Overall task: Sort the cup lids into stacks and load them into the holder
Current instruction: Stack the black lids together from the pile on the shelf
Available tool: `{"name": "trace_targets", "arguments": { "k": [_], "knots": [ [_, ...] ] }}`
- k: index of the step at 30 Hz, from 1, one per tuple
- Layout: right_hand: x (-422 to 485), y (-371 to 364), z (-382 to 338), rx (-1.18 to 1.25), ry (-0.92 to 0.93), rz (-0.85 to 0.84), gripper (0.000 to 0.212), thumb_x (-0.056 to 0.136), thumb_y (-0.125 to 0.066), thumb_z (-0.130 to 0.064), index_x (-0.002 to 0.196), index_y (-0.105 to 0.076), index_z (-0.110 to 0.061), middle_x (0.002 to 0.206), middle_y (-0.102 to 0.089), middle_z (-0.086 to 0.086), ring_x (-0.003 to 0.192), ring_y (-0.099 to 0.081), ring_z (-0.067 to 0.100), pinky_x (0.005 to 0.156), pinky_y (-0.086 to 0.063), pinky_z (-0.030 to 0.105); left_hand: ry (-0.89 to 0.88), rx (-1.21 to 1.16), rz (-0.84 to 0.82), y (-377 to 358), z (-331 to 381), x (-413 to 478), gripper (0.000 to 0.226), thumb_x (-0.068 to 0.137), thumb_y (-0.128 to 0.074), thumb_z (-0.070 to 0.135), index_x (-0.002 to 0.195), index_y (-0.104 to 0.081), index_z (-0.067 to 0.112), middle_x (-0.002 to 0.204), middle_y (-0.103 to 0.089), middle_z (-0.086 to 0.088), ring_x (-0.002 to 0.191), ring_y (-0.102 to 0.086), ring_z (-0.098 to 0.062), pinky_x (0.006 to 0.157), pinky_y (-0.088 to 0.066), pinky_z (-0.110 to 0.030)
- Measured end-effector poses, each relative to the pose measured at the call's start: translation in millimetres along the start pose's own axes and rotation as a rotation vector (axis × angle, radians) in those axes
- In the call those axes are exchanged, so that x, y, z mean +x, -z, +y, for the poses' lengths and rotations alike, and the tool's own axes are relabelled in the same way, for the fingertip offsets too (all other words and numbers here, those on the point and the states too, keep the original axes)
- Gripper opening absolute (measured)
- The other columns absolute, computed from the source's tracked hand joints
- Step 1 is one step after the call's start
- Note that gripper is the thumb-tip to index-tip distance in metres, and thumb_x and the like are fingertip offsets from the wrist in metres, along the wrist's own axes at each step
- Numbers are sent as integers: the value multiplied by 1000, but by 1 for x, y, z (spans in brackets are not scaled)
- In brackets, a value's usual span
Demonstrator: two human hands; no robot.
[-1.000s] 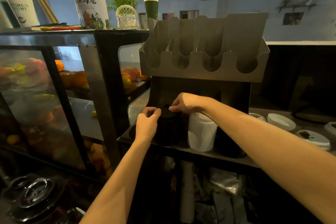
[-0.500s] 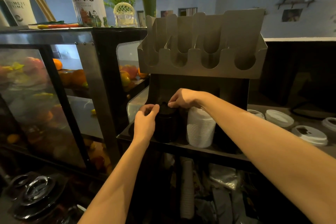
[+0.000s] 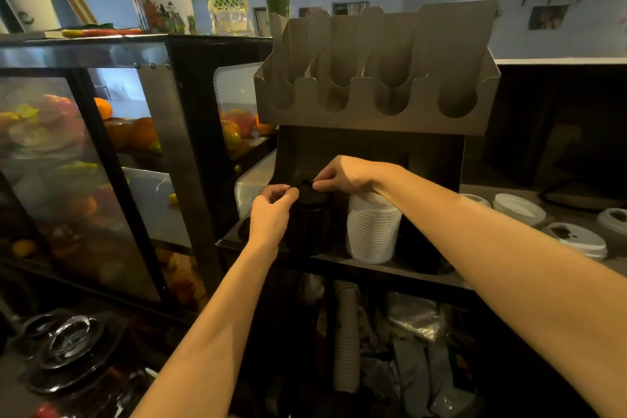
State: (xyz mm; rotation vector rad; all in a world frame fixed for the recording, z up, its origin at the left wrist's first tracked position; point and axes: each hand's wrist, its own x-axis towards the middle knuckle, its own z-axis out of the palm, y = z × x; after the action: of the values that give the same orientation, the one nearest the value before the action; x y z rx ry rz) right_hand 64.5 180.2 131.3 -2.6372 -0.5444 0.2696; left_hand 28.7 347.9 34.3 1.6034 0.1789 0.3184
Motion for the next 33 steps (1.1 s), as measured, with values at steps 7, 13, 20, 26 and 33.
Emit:
{"name": "trace_targets", "arguments": {
  "k": [7,13,20,26,33],
  "knots": [
    [-11,2,-5,-112,31,63,40,103,-51,-44,133,-62,-20,121,-65,2,108,-61,17,96,-52,37,-10,51,15,-5,12,-6,21,103,-54,34,120,-59,23,112,-60,4,95,-55,-7,75,-44,-25],
    [-22,-2,-6,-216,113,174,34,100,-60,-38,130,-64,-21,121,-66,-1,107,-61,14,88,-52,31,-10,81,31,-11,5,-7,22,100,-60,37,120,-55,29,114,-60,6,113,-60,-16,100,-51,-38],
    [-22,-8,-6,-170,95,184,33,100,-61,-30,130,-65,-18,126,-66,3,114,-62,18,97,-53,37,17,61,53,-15,4,-2,22,97,-63,35,116,-53,31,116,-63,0,106,-64,-18,96,-55,-41],
    [-30,-5,-8,-263,88,234,33,101,-59,-35,132,-62,-25,127,-65,0,115,-61,18,91,-53,34,-13,52,60,-9,9,-10,36,98,-62,45,129,-53,29,130,-58,4,117,-58,-16,103,-50,-39],
    [-38,-19,-13,-386,34,337,28,102,-56,-37,124,-67,-23,111,-69,3,100,-65,20,84,-56,37,-76,103,21,-10,12,-14,37,99,-64,28,134,-51,28,136,-57,0,115,-60,-17,101,-52,-37]
  ]
}}
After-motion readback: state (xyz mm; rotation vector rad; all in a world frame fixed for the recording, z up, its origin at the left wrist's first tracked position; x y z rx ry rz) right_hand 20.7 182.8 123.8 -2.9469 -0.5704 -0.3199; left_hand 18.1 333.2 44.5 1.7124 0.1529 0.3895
